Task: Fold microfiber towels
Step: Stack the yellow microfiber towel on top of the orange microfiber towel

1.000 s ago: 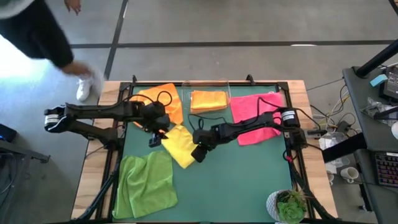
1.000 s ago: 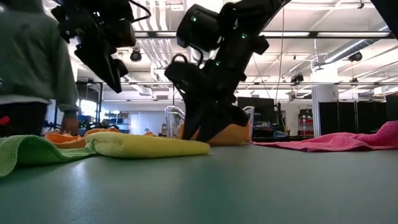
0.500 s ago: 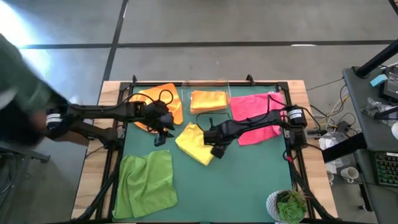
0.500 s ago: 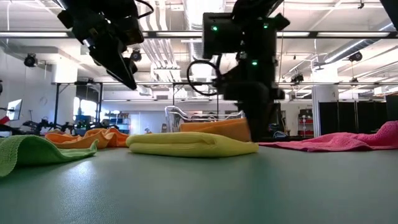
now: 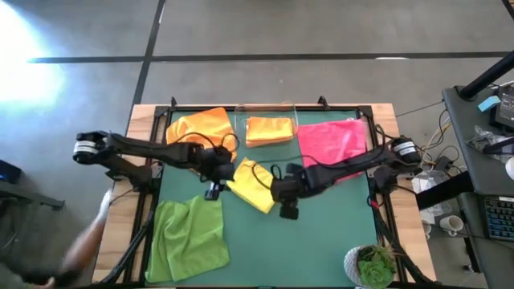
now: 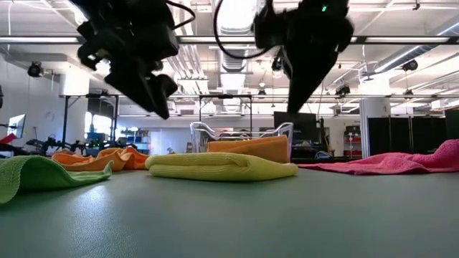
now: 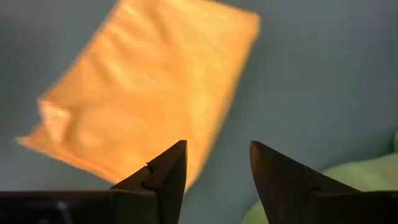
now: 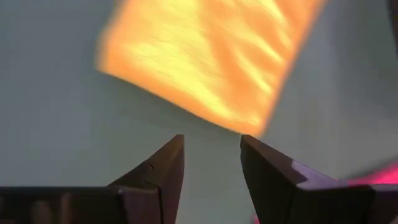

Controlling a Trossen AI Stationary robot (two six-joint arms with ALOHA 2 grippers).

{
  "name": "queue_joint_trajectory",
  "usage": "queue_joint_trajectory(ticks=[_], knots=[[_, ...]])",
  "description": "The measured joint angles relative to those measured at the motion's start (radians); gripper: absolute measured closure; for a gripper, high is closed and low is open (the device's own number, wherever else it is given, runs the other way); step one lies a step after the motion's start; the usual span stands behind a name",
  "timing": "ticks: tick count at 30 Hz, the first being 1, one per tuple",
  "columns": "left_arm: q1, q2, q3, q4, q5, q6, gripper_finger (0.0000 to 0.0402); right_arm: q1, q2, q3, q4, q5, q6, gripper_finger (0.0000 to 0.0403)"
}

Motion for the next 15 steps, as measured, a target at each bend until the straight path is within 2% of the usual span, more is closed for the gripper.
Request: queue_joint_trajectory(ticks=[3, 11, 15], knots=[[-0.046, 0.048, 0.0, 0.0, -0.026, 0.056, 0.0242, 0.036, -0.003, -0.031, 0.105, -0.002, -0.042, 0.0255], [-0.14, 0.159, 0.005, 0.008, -0.259, 0.105, 0.0242, 0.06, 0.051, -0.041, 0.249, -0.003, -0.048, 0.0253], [-0.161, 0.187, 0.002, 0.009, -0.298, 0.105, 0.0242, 0.06, 0.081, -0.041, 0.313, -0.004, -0.07, 0.0237]])
